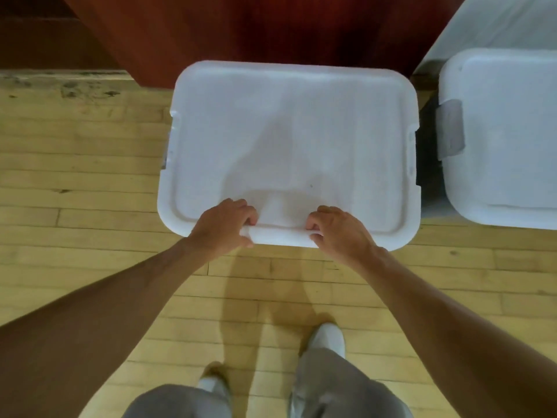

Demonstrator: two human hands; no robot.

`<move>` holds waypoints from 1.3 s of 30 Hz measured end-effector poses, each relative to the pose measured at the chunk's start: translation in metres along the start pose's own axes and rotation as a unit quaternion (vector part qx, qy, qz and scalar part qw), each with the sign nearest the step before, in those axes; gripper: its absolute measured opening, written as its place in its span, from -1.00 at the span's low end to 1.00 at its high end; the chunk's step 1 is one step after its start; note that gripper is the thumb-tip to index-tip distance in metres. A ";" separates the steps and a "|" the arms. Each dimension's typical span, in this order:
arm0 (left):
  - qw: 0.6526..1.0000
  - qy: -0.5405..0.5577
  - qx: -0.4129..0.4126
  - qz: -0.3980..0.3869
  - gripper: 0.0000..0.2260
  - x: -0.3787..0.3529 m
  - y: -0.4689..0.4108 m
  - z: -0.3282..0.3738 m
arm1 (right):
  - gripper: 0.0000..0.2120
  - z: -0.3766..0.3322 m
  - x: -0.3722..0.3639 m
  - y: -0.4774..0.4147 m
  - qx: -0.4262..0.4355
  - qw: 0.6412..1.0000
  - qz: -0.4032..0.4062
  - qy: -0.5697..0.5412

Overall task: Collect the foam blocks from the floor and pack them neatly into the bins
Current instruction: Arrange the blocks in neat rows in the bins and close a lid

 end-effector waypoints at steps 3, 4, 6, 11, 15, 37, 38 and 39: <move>0.997 0.078 -0.008 -0.028 -0.77 -0.006 -0.001 -0.012 | -0.79 -0.012 -0.001 -0.007 -0.025 0.999 0.008 0.036; 0.992 0.117 -0.004 -0.045 -0.82 -0.003 -0.003 -0.016 | -0.76 -0.017 0.001 -0.013 -0.027 0.998 -0.001 0.051; 0.980 0.191 0.011 -0.046 -0.92 0.007 -0.010 -0.030 | -0.75 -0.026 0.008 -0.032 -0.012 0.997 0.006 0.072; 0.963 0.188 0.082 0.176 -0.84 0.040 -0.042 -0.092 | -0.75 -0.038 0.017 -0.101 0.022 0.993 0.065 0.093; 0.914 0.285 0.231 0.173 -0.54 0.038 -0.061 -0.138 | -0.51 -0.047 0.003 -0.146 0.054 0.993 0.065 0.077; 0.761 0.574 0.271 0.136 -0.34 0.022 -0.082 -0.177 | -0.46 -0.060 -0.030 -0.197 -0.036 0.990 0.131 0.026; 0.796 0.526 0.254 0.161 -0.48 0.024 -0.084 -0.176 | -0.46 -0.058 -0.032 -0.198 -0.035 0.991 0.129 0.026; 0.831 0.476 0.230 0.173 -0.61 0.025 -0.085 -0.174 | -0.46 -0.056 -0.032 -0.198 -0.033 0.991 0.126 0.026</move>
Point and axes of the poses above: each hand's wrist, its own y-axis away from the middle knuckle, its own x-axis out of the back of the hand, z = x × y, the point moved 3 cm from there along -y, towards the middle knuckle, and after that the axes turned 14 degrees about x, right-handed, at the moved point
